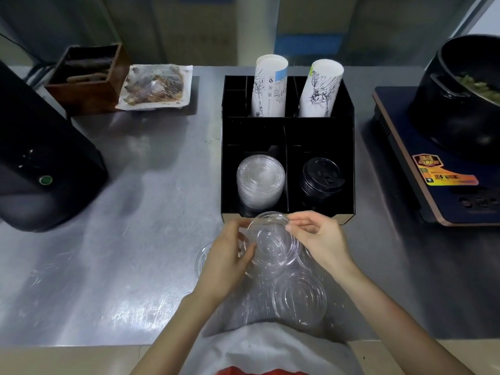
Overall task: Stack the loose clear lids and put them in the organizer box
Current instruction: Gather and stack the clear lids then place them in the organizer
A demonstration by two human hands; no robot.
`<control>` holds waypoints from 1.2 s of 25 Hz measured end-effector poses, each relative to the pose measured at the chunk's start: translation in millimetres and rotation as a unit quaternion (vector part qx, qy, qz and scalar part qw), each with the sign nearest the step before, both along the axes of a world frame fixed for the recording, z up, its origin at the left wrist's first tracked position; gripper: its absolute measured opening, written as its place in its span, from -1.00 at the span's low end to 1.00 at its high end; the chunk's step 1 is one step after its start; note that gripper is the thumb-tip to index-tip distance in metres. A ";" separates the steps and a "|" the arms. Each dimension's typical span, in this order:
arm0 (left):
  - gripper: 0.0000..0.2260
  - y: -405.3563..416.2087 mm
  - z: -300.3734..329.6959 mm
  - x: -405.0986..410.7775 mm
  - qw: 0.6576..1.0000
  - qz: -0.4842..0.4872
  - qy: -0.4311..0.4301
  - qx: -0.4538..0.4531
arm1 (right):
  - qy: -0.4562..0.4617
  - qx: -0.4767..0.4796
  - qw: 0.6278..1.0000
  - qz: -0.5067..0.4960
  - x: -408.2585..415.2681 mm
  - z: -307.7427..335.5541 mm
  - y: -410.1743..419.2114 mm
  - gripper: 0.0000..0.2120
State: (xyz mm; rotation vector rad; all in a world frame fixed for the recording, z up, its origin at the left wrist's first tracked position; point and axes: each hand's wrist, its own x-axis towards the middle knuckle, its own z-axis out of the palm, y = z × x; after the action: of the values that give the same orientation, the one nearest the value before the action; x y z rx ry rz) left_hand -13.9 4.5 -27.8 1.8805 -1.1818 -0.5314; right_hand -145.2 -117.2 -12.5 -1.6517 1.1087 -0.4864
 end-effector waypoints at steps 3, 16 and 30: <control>-0.76 -10.8 10.1 9.1 1.000 0.015 -0.008 -0.010 | -0.005 -0.017 1.000 0.002 7.6 8.7 -9.1 -0.81; -0.23 -55.2 36.6 35.5 0.986 -0.037 -0.147 0.065 | 0.005 -0.066 0.997 -0.029 55.2 32.3 -55.8 -0.91; -0.31 -85.7 29.5 52.1 0.974 -0.015 -0.179 0.140 | 0.150 -0.212 0.961 0.089 80.7 17.5 -66.9 -0.71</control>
State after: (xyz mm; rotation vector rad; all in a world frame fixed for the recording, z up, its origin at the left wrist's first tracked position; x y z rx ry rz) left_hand 38.3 -81.2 1.7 2.2715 -1.4285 -0.4021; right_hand -64.5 -184.0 5.0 -2.2391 1.1073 -0.3809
